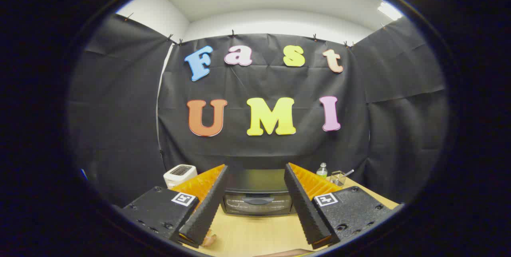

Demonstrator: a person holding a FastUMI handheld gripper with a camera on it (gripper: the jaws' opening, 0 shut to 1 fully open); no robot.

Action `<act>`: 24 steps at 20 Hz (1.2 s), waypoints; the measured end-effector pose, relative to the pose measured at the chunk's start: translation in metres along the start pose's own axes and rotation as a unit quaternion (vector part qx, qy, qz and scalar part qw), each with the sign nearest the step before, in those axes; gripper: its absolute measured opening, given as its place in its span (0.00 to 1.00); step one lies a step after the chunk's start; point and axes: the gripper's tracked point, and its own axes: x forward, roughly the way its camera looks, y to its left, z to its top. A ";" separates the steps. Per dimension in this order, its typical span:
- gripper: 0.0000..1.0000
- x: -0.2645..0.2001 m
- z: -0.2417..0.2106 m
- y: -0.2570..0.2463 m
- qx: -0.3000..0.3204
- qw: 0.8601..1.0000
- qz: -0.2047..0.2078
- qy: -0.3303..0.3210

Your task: Open the toaster oven, put the food inside, and close the toaster oven door.

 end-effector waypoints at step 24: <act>1.00 0.075 -0.058 -0.022 -0.016 0.997 -0.041 0.068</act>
